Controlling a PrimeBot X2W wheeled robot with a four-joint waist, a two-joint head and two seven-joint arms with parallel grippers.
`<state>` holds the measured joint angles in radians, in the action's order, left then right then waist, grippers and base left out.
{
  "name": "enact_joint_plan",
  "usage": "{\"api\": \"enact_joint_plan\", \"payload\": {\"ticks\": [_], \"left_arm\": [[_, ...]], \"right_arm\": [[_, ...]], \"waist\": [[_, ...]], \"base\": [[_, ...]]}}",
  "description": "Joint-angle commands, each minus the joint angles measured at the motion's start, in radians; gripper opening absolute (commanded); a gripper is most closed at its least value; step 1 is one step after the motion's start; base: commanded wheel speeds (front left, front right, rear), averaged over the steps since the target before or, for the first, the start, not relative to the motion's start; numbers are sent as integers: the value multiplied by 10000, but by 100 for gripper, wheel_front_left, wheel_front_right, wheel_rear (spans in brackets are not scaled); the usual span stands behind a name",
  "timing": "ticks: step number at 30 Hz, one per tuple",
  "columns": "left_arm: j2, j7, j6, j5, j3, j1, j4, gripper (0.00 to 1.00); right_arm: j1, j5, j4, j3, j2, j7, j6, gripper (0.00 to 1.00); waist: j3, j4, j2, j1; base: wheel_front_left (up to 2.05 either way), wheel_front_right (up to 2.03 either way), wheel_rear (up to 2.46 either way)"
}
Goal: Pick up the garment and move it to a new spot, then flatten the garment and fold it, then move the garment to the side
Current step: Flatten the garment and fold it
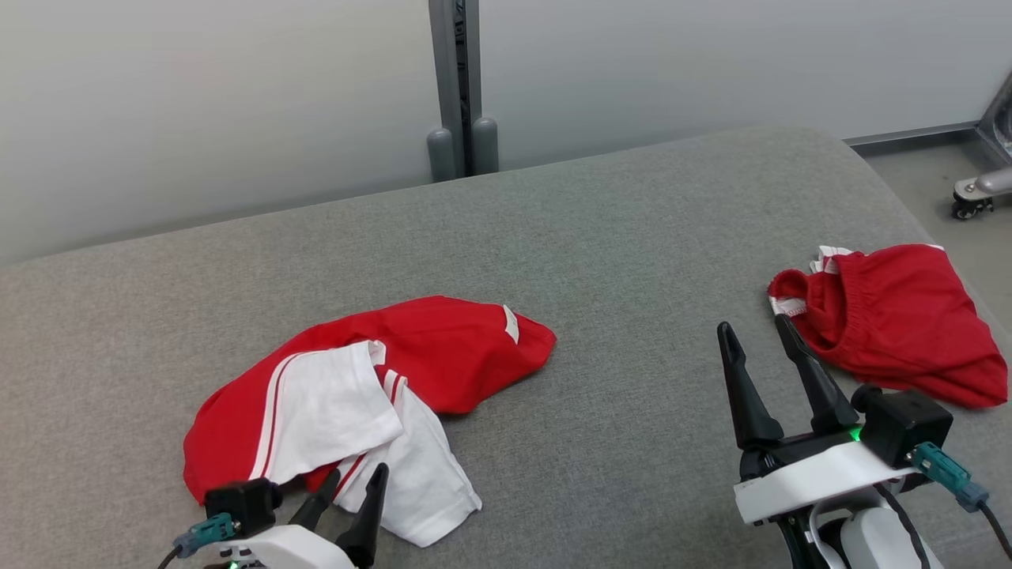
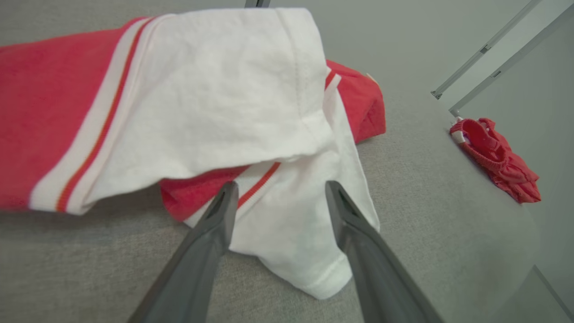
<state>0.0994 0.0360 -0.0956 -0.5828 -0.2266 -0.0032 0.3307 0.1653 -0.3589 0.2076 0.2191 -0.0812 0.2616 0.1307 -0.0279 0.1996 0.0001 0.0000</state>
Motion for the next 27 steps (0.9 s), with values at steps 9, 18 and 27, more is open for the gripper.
{"api": "enact_joint_plan", "payload": {"ticks": [9,18,27], "left_arm": [[53,-579,-227,-532,127,-797,748,100],[7,-879,-302,-1026,132,-1043,715,100],[67,-909,-304,-1297,208,-1577,1434,0]], "right_arm": [[190,-21,43,13,-105,47,3,100],[209,19,39,18,-133,47,3,100],[339,5,83,80,-51,47,3,100]], "waist": [[-162,394,-1,0],[-168,434,-1,0],[-334,359,-1,0]], "base": [[0,0,0],[0,0,0],[0,0,0]]}}
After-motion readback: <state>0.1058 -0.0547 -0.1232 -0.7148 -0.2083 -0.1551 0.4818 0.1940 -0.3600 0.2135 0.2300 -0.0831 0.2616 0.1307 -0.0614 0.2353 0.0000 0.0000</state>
